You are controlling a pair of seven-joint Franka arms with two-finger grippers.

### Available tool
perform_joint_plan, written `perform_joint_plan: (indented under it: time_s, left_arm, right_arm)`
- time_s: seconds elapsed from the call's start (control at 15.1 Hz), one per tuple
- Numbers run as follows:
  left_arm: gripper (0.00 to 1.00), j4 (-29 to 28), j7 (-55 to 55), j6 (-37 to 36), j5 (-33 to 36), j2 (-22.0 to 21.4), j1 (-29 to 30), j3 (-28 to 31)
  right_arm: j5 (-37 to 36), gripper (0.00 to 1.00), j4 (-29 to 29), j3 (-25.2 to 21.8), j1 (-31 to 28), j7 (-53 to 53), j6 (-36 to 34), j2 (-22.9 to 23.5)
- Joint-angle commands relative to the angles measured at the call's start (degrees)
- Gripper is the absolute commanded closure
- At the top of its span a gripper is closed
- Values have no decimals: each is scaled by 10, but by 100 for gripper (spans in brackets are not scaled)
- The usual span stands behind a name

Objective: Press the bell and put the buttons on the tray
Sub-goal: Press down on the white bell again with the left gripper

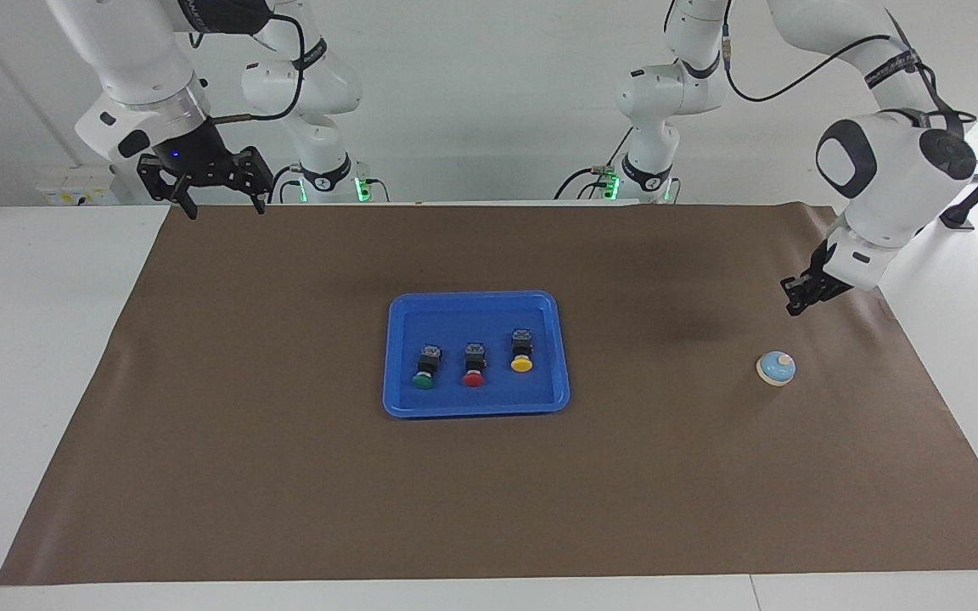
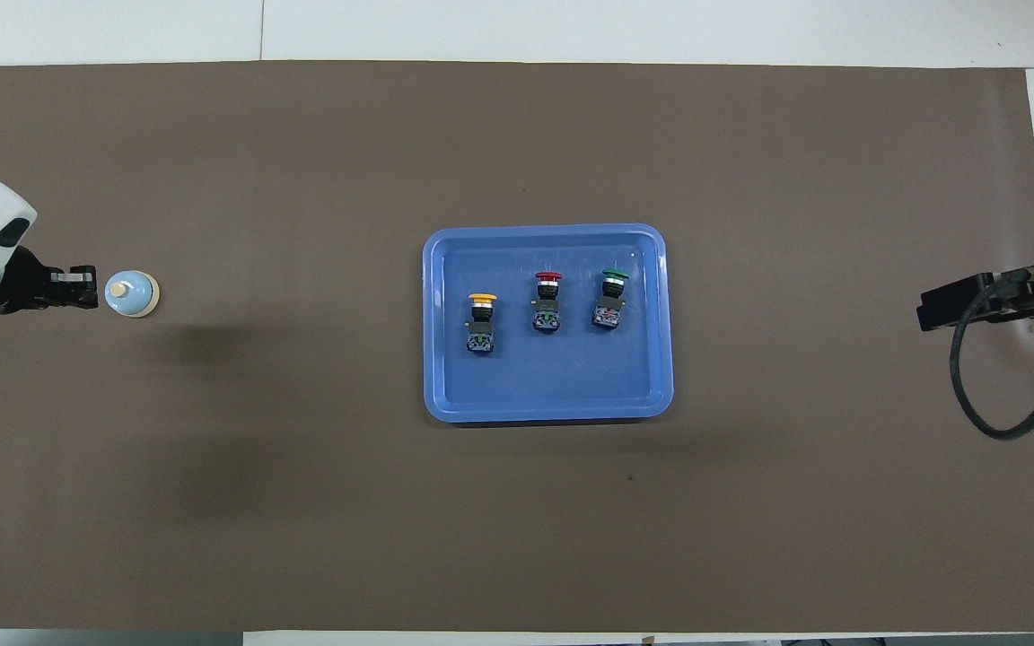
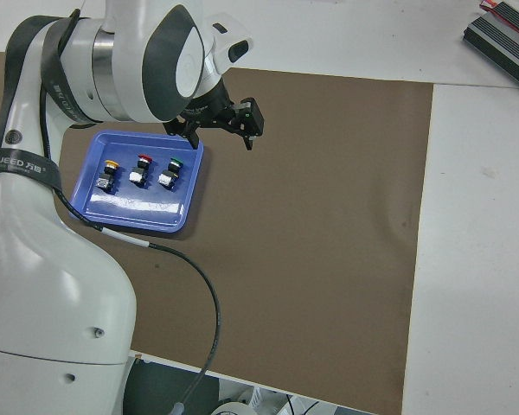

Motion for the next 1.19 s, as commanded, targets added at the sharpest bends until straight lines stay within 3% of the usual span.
perform_joint_plan:
  time_s: [0.0,0.66,0.79,0.99,1.12]
  left_arm:
    - [100,-9,11,44,0,24,4,-4]
    - [100,-8,14,86,0,69,6,-4]
    - [100,15,13,49,0,66,2,-4]
    - [100,76,10,-71,0,45,-5,-4]
    - [78,110,7,-139,-1,22,-6,-8]
  right_arm:
    - [12,0,15,8,-15,-15,-14,7]
    - [10,0,6,9,-7,-16,-16,-2]
    - [11,0,6,9,-13,-16,-16,-2]
    - [11,0,6,9,-11,-16,-16,-2]
    - [11,0,6,9,-9,-16,-16,-2]
